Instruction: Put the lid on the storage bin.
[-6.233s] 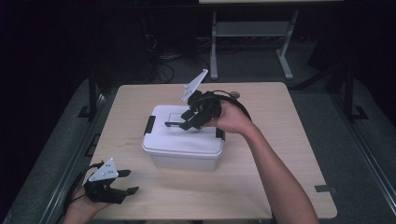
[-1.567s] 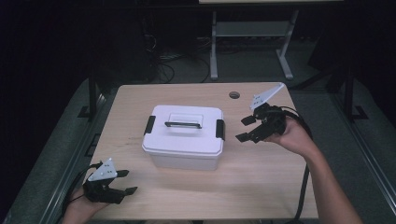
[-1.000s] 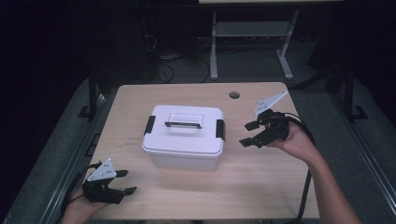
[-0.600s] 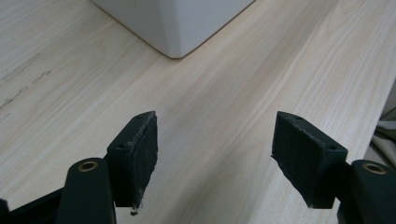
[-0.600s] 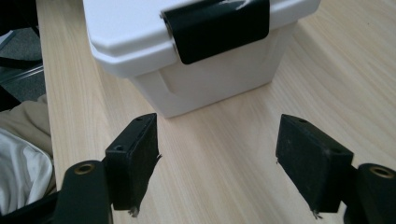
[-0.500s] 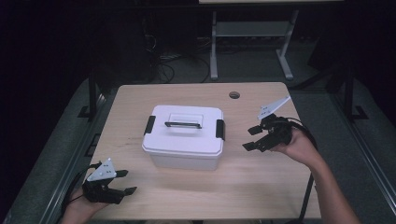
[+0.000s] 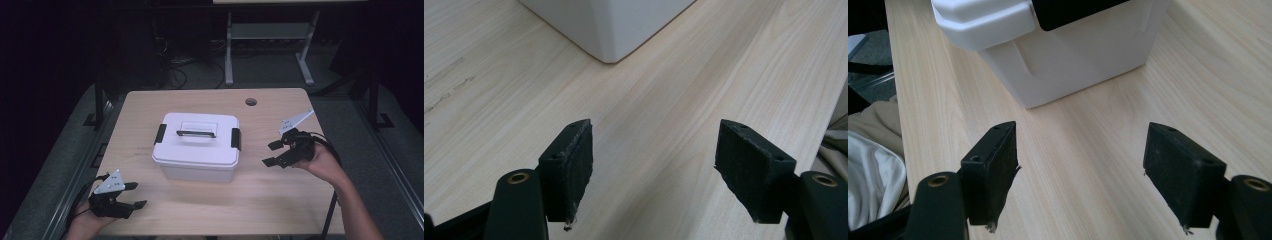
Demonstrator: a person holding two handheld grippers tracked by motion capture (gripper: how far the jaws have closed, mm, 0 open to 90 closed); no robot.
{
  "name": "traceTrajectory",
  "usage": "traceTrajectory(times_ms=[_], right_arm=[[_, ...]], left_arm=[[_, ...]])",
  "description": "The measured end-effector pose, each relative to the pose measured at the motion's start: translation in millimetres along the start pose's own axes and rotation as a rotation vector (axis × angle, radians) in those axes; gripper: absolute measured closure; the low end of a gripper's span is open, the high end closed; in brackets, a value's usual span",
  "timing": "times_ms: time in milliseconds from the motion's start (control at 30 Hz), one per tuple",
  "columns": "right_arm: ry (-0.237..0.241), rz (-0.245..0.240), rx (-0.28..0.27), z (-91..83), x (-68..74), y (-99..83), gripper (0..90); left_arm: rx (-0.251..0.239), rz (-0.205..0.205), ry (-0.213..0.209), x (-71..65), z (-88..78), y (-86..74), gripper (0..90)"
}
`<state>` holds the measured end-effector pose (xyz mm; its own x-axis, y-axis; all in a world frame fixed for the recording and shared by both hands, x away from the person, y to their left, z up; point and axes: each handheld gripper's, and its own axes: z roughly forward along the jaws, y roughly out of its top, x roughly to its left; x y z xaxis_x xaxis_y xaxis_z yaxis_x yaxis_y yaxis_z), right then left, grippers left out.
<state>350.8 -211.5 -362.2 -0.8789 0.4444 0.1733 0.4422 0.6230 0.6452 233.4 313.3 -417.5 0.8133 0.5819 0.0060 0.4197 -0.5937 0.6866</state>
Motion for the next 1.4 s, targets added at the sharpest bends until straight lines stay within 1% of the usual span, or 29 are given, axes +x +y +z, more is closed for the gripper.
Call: traceTrajectory(times_ms=[267, 300, 533, 833, 1033, 1067, 1100, 1167, 1233, 1333, 1400], right_arm=[[0.007, 0.018, 0.006, 4.5, -1.7, -9.5, 29.1], [0.005, 0.018, 0.006, 4.6, -1.8, -10.3, 29.1], [0.007, 0.024, 0.005, 6.9, -2.0, -17.9, 28.8], [0.008, 0.048, 0.002, 6.7, -3.0, -30.1, 28.1], [0.001, 0.055, 0.009, 6.0, -2.6, -38.2, 28.0], [0.003, 0.051, 0.004, 6.1, -2.8, -39.3, 28.0], [0.002, 0.06, 0.005, 5.8, -2.4, -40.8, 28.0], [0.001, 0.055, 0.004, 6.4, -2.6, -44.2, 28.0], [0.002, 0.064, 0.005, 6.9, -1.9, -46.9, 27.9], [0.0, 0.065, 0.013, 7.7, -1.5, -50.8, 27.7], [0.002, 0.068, 0.008, 7.7, -0.8, -53.6, 27.7]], left_arm=[[0.001, 0.002, 0.001, 0.2, -0.1, -0.2, 31.5], [-0.002, -0.003, 0.0, 0.1, 0.0, -0.1, 31.5], [0.0, 0.0, -0.001, 0.1, 0.0, -0.1, 31.8], [0.005, 0.007, 0.0, -0.3, 0.6, 0.4, 31.8], [0.004, 0.006, 0.0, -0.7, 1.2, 0.8, 31.8], [0.005, 0.006, 0.0, -0.7, 1.3, 0.8, 31.8], [0.007, 0.007, 0.0, -0.7, 1.4, 0.8, 31.8], [0.008, 0.007, 0.0, -0.8, 1.9, 0.8, 31.8], [0.009, 0.006, -0.002, -1.1, 2.3, 1.0, 31.8], [0.008, 0.006, -0.001, -1.3, 2.2, 1.1, 31.8], [0.008, 0.005, 0.001, -1.1, 2.1, 1.1, 31.8]])
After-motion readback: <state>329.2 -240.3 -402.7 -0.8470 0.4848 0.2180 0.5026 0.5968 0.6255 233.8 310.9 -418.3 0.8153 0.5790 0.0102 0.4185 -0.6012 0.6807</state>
